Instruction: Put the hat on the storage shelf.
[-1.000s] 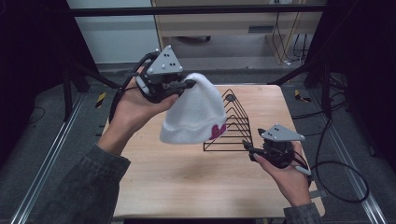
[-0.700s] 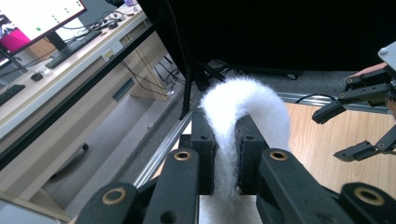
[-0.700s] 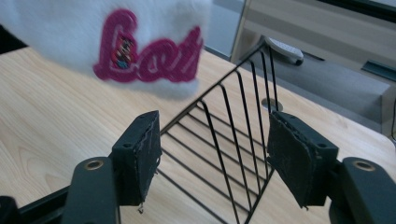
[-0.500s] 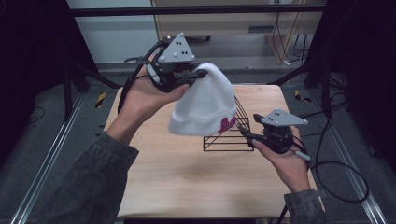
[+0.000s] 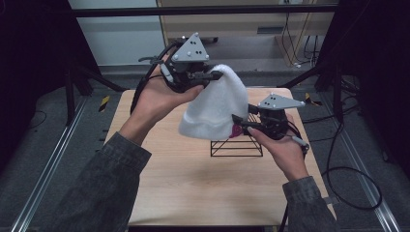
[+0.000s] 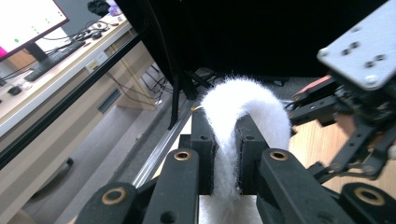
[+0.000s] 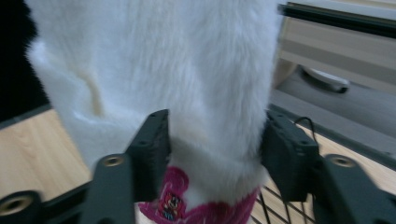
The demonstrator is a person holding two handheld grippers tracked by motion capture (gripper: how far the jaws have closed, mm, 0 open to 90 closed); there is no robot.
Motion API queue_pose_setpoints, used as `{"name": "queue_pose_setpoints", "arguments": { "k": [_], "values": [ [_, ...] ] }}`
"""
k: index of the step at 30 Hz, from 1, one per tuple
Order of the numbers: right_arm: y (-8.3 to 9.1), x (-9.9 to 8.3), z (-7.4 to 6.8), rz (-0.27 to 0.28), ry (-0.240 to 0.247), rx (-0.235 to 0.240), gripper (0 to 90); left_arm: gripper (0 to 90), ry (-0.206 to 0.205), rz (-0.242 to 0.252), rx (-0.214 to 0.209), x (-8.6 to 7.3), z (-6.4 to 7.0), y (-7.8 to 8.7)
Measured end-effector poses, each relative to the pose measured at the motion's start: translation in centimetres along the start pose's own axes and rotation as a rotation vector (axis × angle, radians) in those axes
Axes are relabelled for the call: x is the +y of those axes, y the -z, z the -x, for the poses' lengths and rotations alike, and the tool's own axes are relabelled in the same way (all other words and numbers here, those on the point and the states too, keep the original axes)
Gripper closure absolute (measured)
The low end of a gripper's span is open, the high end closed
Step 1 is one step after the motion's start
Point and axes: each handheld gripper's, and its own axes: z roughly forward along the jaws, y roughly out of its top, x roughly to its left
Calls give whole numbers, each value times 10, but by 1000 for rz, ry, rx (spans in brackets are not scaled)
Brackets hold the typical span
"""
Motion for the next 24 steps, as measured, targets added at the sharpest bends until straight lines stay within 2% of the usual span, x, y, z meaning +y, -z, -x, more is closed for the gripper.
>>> {"name": "queue_pose_setpoints", "arguments": {
  "k": [2,3,4,8,13,20,24],
  "values": [
    [-3,1,4,-5,-17,28,496,809,-3,-3,6,0,-1,-1],
    [-5,0,8,-14,-17,38,571,810,3,0,8,0,-2,-2],
    [-5,0,8,-14,-17,38,571,810,3,0,8,0,-2,-2],
    [-5,2,11,-20,9,50,718,810,17,8,10,-1,-7,-4],
    [-5,4,11,-21,27,53,797,810,30,11,12,-1,-9,-7],
    [0,14,15,-21,54,16,829,809,47,33,37,0,-15,-5],
    [6,24,22,-12,61,-14,830,807,81,48,60,2,-23,-8]
  ]
}}
